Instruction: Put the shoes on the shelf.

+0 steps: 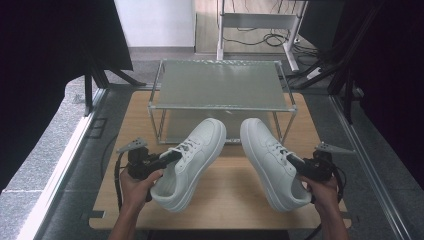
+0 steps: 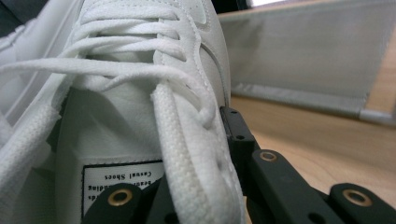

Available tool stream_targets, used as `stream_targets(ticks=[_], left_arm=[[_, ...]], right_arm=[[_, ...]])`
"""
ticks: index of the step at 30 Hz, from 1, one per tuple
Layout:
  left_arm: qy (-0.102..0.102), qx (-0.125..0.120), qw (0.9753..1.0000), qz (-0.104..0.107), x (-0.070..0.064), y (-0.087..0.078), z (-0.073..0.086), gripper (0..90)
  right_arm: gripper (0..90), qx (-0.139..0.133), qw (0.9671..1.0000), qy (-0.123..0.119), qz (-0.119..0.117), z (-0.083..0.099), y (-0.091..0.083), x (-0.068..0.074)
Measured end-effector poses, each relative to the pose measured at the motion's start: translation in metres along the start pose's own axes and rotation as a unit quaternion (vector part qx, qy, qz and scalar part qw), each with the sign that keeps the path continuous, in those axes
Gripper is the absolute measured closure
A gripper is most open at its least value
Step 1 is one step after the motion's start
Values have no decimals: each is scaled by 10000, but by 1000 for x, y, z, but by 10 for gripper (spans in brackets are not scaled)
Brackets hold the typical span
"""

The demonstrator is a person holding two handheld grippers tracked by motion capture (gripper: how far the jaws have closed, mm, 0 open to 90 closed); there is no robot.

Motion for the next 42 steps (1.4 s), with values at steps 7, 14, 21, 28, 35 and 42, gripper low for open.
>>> stream_targets(ticks=[7,14,21,28,35,42], left_arm=[[63,-158,9998,-57,-2,1,-9,826],[98,-304,9995,-29,-4,1,-21,826],[77,-417,9991,77,-7,-2,-41,826],[165,-535,9984,74,-9,-2,-68,827],[182,-574,9980,178,-11,1,-85,828],[227,-579,9980,73,-7,4,-98,828]], right_arm=[[862,-194,9997,84,-109,-12,0,4],[862,-275,9995,31,-160,-21,2,9],[863,-478,9986,24,-221,-37,3,13],[863,-614,9978,-25,-239,-62,1,21],[862,-704,9974,-79,-162,-84,-2,25],[862,-742,9972,-17,-134,-99,-2,25]])
Point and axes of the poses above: each handheld gripper's, and its own axes: y roughly forward along the jaws, z roughly out of its underside, x roughly to its left, the point moved 8 cm from there along y, roughly forward along the jaws, and after that the axes turned 2 degrees about y, right-handed, at the moved point
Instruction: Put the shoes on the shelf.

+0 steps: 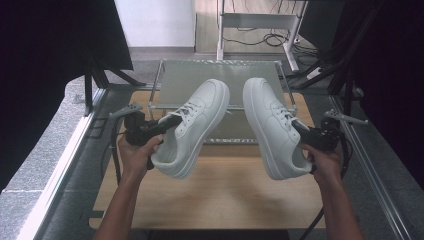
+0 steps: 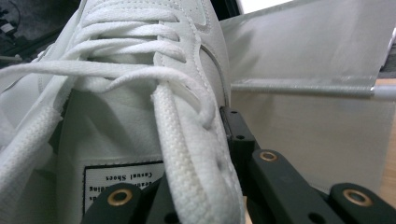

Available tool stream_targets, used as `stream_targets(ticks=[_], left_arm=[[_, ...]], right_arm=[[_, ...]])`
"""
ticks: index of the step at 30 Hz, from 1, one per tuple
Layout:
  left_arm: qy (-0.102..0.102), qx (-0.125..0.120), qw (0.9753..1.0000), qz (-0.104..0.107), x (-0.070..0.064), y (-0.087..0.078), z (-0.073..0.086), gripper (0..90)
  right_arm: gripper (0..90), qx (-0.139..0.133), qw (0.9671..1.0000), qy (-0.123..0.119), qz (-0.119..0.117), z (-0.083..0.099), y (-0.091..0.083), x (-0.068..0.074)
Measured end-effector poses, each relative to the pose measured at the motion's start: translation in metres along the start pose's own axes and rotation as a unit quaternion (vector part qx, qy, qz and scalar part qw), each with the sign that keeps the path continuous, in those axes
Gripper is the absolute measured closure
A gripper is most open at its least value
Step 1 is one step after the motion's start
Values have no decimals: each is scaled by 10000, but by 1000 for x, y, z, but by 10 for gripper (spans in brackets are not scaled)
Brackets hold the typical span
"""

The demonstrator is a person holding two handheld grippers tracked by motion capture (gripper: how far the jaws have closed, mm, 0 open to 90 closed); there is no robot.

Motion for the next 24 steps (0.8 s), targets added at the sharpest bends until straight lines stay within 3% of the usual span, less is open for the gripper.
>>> stream_targets(ticks=[13,19,24], left_arm=[[95,-79,9998,-145,5,5,-31,827],[4,-206,9997,-119,7,10,-47,828],[86,-117,9997,-185,10,15,-55,828]], right_arm=[[862,-44,9994,-107,312,-34,10,2],[862,-131,9998,67,147,-48,16,4],[862,-129,9995,-1,291,-57,19,3]])
Point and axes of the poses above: each handheld gripper's, and its own axes: y roughly forward along the jaws, z roughly out of its underside, x roughly to its left, the point moved 8 cm from there along y, roughly forward along the jaws, and after that the axes turned 2 degrees about y, right-handed, at the moved point
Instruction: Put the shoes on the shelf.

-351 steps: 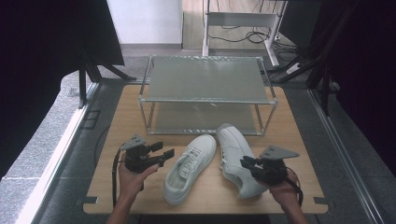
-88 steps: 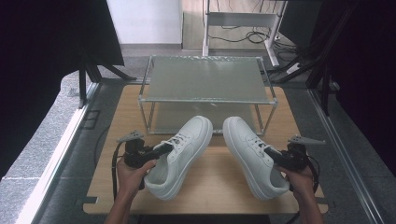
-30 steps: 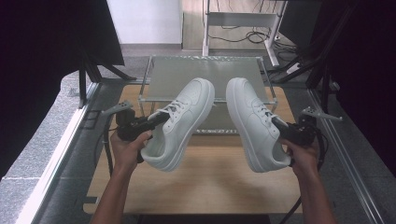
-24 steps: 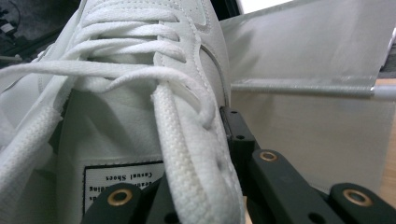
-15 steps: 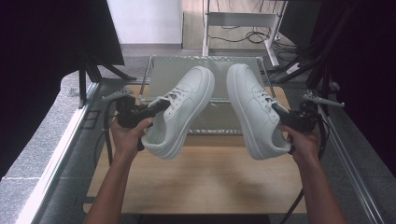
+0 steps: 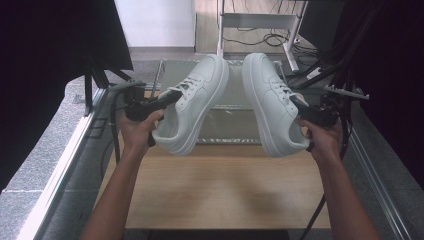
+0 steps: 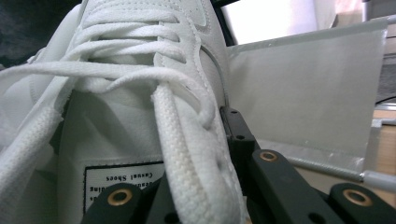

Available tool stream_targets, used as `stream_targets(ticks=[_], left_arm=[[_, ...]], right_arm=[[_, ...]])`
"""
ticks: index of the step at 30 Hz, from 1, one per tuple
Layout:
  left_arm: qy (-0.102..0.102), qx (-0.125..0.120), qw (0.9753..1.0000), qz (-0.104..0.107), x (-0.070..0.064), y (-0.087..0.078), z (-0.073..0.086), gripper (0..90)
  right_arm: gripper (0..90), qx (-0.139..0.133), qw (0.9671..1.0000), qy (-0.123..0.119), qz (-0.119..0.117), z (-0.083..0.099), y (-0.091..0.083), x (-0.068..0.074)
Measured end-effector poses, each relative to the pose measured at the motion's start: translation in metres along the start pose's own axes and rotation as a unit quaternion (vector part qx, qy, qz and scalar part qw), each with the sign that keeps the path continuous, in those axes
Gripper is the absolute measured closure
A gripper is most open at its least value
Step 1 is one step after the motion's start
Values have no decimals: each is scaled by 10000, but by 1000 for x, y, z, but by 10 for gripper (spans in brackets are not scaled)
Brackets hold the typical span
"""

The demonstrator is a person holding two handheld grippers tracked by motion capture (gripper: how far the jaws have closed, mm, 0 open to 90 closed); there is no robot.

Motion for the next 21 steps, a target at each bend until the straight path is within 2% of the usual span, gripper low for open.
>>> stream_targets(ticks=[5,10,14,21], left_arm=[[-37,51,10000,-13,4,8,-4,828],[-280,35,9996,25,12,15,-10,824],[-364,25,9993,-41,18,20,-13,825],[-477,-125,9988,-45,24,29,-22,825]], right_arm=[[862,-6,9999,69,108,-10,5,-3],[862,8,9997,101,226,-18,10,-7],[861,9,9994,141,309,-25,13,-10],[860,-29,9989,177,438,-36,18,-14]])
Point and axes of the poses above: each handheld gripper's, and its own axes: y roughly forward along the jaws, z roughly out of its underside, x roughly to its left, the point moved 8 cm from there along y, roughly forward along the jaws, and after that the axes turned 2 degrees about y, right-handed, at the moved point
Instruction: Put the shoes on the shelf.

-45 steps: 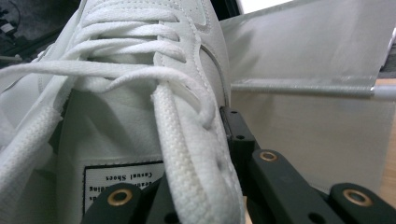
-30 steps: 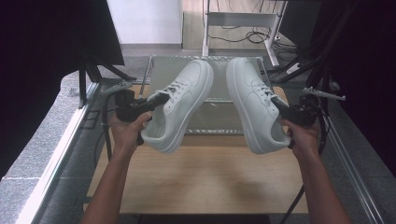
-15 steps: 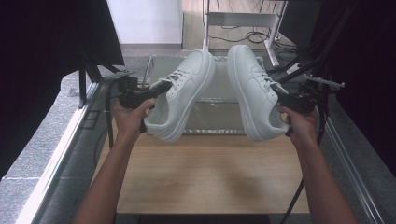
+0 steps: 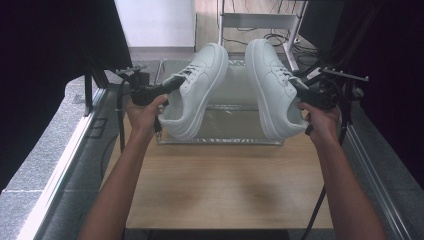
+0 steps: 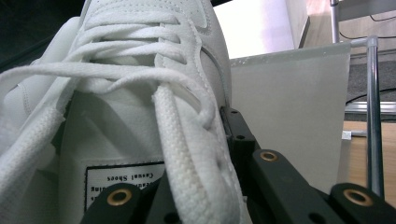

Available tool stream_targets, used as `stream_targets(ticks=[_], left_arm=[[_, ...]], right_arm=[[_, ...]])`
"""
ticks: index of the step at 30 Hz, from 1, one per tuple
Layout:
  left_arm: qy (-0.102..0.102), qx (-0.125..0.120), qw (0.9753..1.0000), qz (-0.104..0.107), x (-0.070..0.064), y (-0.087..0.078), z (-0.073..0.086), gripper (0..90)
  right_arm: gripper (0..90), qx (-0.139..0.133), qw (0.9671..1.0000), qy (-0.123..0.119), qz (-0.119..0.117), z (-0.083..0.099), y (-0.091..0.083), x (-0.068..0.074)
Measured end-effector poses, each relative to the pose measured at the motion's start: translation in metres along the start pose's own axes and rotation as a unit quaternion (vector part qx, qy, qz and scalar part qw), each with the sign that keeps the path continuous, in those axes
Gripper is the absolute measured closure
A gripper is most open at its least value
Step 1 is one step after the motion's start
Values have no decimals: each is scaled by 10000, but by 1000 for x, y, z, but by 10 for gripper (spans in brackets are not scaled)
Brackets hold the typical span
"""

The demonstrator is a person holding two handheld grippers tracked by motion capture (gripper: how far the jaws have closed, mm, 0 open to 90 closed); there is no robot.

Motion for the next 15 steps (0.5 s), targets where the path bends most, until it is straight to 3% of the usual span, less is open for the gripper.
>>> stream_targets(ticks=[15], left_arm=[[-178,-73,9995,-236,15,15,-8,825]], right_arm=[[859,9,9997,85,210,-15,13,-5]])
Point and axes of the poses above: each handheld gripper's, and its own axes: y roughly forward along the jaws, z roughly out of its underside, x roughly to its left, the point moved 8 cm from there along y, roughly forward along the jaws, and after that the axes turned 2 degrees about y, right-handed, at the moved point
